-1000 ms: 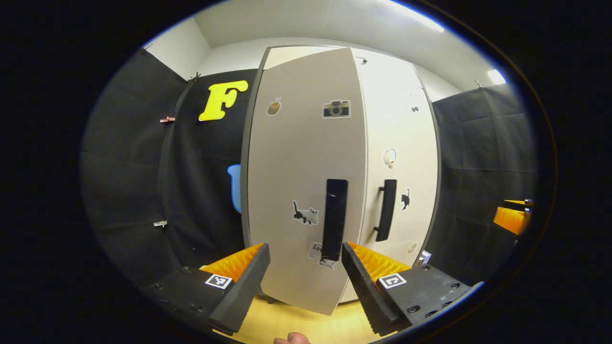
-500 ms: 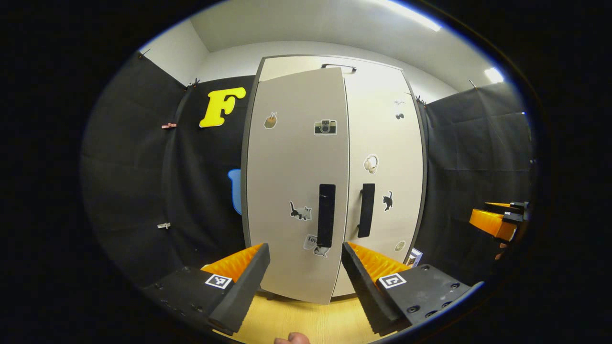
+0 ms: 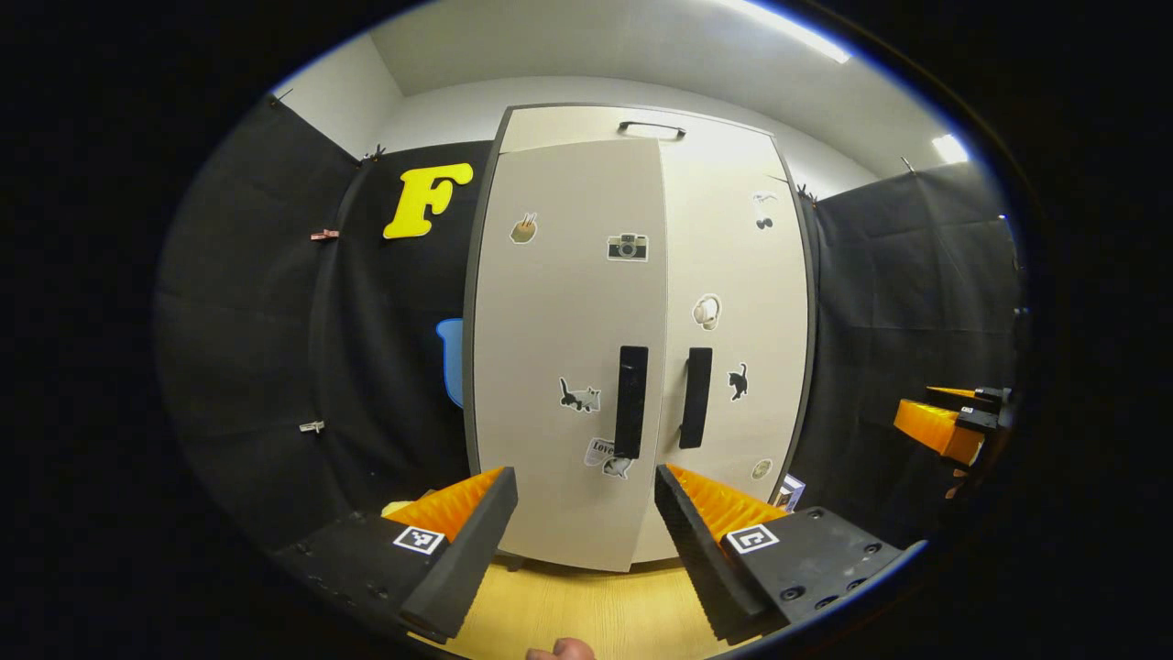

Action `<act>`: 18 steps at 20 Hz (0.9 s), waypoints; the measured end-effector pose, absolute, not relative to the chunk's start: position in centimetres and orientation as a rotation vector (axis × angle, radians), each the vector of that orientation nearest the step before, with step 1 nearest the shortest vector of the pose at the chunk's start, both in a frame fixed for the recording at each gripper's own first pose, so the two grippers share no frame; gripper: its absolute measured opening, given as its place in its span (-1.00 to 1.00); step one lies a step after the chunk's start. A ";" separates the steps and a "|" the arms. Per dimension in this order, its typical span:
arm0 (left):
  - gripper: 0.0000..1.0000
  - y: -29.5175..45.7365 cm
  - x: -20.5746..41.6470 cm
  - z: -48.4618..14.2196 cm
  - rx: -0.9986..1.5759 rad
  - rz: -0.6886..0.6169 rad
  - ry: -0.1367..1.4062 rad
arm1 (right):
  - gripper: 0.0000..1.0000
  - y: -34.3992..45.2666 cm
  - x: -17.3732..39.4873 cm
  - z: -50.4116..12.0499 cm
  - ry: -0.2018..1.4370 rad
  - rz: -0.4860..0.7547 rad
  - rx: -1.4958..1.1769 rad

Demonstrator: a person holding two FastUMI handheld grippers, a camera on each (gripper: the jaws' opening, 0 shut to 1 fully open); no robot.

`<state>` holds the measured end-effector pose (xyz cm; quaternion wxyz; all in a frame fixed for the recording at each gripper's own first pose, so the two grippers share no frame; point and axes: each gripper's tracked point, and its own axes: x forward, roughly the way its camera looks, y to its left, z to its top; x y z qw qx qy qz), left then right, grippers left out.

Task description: Grab one shoe with the right hand and put it into the shoe cabinet, grab the other shoe with the left hand and put it into the shoe cabinet; then close the right door with the right hand and the left door with the left hand.

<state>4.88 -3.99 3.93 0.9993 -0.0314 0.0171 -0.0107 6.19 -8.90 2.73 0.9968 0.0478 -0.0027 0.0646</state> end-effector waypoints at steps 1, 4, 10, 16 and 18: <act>0.91 -4.0 4.9 3.9 -0.064 -0.023 0.036 | 0.97 -8.9 6.1 2.7 -0.005 0.129 0.097; 0.91 -4.1 4.8 4.0 -0.065 -0.026 0.034 | 0.97 -9.0 6.0 2.7 -0.007 0.123 0.092; 0.91 -4.2 4.8 3.9 -0.067 -0.027 0.037 | 0.97 -9.0 6.0 2.5 -0.007 0.124 0.090; 0.91 -4.6 4.8 3.6 -0.068 -0.028 0.045 | 0.98 -9.3 6.0 2.0 -0.001 0.127 0.091; 0.91 -4.8 4.9 3.7 -0.069 -0.029 0.042 | 0.98 -9.6 5.9 2.1 -0.003 0.124 0.092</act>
